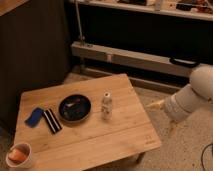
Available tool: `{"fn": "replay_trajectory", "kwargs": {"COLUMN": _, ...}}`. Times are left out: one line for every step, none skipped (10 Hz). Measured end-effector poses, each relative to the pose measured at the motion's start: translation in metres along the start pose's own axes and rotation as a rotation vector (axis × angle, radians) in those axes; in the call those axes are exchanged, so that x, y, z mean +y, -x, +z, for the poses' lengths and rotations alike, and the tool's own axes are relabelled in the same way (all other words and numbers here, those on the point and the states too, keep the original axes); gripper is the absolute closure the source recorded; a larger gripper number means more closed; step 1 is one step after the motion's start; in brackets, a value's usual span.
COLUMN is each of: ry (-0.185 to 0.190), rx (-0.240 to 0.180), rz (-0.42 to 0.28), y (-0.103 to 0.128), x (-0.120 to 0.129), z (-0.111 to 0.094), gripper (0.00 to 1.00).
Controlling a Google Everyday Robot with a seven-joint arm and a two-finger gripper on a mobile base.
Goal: Move the arm in a circular motion
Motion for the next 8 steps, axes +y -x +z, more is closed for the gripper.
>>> {"fn": "replay_trajectory", "kwargs": {"ry": -0.002, "rx": -0.009, "rz": -0.049, "y": 0.018, "x": -0.005, "z": 0.001, "gripper": 0.2}}
{"fn": "replay_trajectory", "kwargs": {"ry": -0.006, "rx": -0.026, "rz": -0.115, "y": 0.044, "x": -0.018, "z": 0.004, "gripper": 0.2}}
{"fn": "replay_trajectory", "kwargs": {"ry": -0.008, "rx": -0.042, "rz": -0.161, "y": 0.063, "x": -0.029, "z": 0.006, "gripper": 0.2}}
{"fn": "replay_trajectory", "kwargs": {"ry": -0.01, "rx": -0.072, "rz": -0.238, "y": 0.095, "x": -0.049, "z": 0.011, "gripper": 0.2}}
{"fn": "replay_trajectory", "kwargs": {"ry": -0.009, "rx": -0.096, "rz": -0.291, "y": 0.116, "x": -0.062, "z": 0.014, "gripper": 0.2}}
{"fn": "replay_trajectory", "kwargs": {"ry": -0.01, "rx": -0.131, "rz": -0.363, "y": 0.144, "x": -0.08, "z": 0.018, "gripper": 0.2}}
{"fn": "replay_trajectory", "kwargs": {"ry": -0.003, "rx": -0.166, "rz": -0.433, "y": 0.17, "x": -0.095, "z": 0.022, "gripper": 0.2}}
{"fn": "replay_trajectory", "kwargs": {"ry": 0.005, "rx": -0.199, "rz": -0.506, "y": 0.198, "x": -0.112, "z": 0.026, "gripper": 0.2}}
